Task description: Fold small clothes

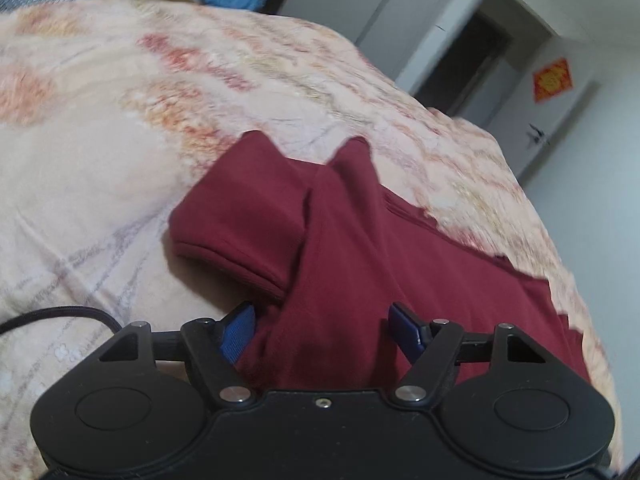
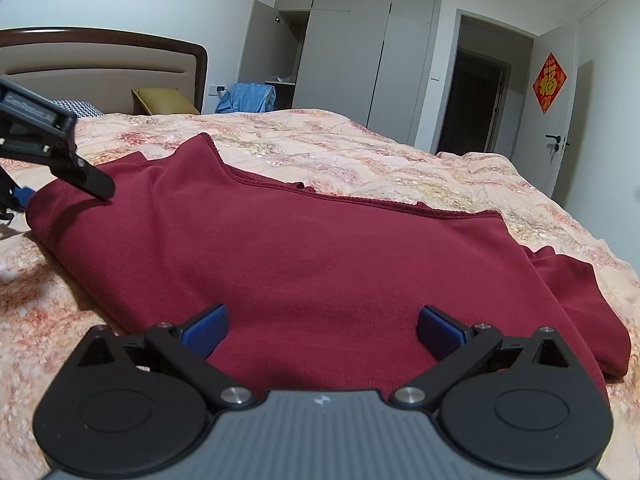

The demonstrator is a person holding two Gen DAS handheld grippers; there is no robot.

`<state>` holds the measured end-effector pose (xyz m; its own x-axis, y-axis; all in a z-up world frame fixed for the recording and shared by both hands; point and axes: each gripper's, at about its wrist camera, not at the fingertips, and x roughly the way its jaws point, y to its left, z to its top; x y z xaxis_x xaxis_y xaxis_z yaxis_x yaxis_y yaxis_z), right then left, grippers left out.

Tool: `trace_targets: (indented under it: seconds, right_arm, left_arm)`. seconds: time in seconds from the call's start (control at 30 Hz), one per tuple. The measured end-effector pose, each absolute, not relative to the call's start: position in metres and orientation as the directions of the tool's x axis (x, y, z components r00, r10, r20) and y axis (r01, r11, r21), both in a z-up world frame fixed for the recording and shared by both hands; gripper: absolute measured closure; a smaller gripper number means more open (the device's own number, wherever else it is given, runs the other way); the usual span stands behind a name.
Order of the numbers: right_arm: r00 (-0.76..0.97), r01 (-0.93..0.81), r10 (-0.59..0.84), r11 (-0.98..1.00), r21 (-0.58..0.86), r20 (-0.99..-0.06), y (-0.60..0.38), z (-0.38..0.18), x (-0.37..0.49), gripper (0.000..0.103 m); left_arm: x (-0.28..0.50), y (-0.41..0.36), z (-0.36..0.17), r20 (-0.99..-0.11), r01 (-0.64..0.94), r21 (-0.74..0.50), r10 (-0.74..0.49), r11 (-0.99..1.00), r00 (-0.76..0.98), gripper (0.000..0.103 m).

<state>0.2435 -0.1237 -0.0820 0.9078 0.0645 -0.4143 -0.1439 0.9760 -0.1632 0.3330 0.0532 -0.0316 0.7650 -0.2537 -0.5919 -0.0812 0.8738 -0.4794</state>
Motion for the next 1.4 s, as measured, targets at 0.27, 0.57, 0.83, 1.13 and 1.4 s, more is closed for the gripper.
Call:
trace_targets:
  seconds: [0.27,0.57,0.83,1.13,1.4]
  right_arm:
    - [0.910,-0.143,0.066,0.977,-0.160,-0.410,-0.124,-0.082,0.243,0.000]
    - [0.912,-0.141,0.064,0.976,-0.163,-0.406,-0.123,-0.083,0.242,0.000]
    - [0.903,-0.153,0.084,0.979,-0.133,-0.420,-0.126,-0.080,0.244,0.000]
    - [0.876,-0.184,0.134,0.981,-0.066,-0.464,-0.135,-0.071,0.249,0.000]
    - [0.866,-0.235,0.215,0.972,0.012,-0.451,-0.166,-0.049,0.230,0.000]
  left_arm:
    - [0.347,0.062,-0.041,-0.600,-0.157,-0.518,-0.226,0.841,0.768,0.047]
    - [0.348,0.053,-0.041,-0.600,-0.150,-0.477,-0.196,0.866,0.776,0.056]
    - [0.351,0.050,-0.035,-0.605,-0.137,-0.464,-0.201,0.875,0.770,0.073]
    - [0.357,0.040,-0.024,-0.615,-0.134,-0.420,-0.173,0.897,0.769,0.088]
    - [0.366,0.003,0.013,-0.566,-0.038,-0.298,-0.144,0.954,0.812,0.090]
